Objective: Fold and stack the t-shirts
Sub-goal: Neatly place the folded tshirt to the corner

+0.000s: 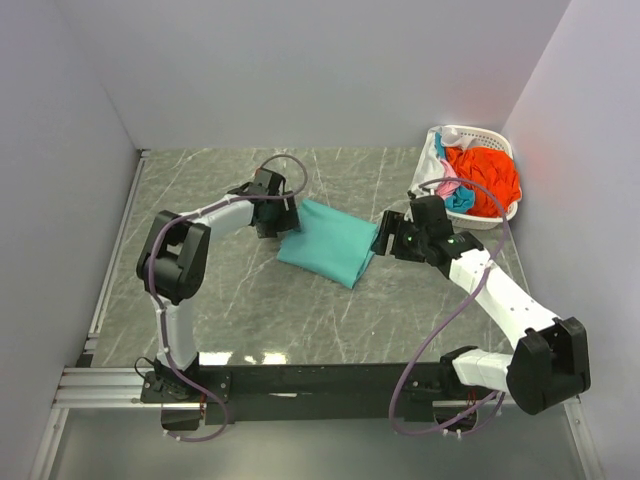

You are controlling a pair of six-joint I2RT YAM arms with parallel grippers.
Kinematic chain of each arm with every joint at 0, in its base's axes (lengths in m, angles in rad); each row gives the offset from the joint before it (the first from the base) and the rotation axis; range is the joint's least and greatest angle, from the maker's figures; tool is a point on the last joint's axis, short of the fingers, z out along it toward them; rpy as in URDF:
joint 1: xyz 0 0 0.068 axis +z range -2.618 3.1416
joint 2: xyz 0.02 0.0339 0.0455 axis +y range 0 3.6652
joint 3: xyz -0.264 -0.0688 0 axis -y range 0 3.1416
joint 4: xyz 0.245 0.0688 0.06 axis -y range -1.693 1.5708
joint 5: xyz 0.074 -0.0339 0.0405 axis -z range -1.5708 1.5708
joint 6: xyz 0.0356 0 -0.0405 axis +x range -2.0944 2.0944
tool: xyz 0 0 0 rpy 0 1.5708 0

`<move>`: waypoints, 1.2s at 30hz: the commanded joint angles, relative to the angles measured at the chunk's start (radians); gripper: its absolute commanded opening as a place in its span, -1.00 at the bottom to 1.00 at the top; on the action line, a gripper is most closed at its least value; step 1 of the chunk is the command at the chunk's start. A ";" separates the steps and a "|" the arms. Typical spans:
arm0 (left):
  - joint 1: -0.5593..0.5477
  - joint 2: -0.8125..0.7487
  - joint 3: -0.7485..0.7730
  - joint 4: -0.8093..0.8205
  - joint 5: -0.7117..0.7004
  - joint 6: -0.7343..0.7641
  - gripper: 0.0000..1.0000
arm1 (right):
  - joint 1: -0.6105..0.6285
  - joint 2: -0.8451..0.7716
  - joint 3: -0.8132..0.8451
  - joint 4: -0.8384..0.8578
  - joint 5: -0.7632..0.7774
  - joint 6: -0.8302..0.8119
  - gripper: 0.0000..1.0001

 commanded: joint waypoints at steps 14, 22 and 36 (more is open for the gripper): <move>-0.029 0.082 0.042 -0.017 0.104 0.073 -0.14 | -0.021 -0.038 -0.030 -0.014 0.032 -0.027 0.62; -0.038 0.144 0.073 -0.063 0.098 0.070 -0.88 | -0.043 -0.052 -0.043 -0.004 0.055 -0.019 0.63; 0.009 0.105 0.113 -0.136 -0.150 0.064 -0.99 | -0.112 -0.047 -0.065 0.020 0.037 -0.033 0.61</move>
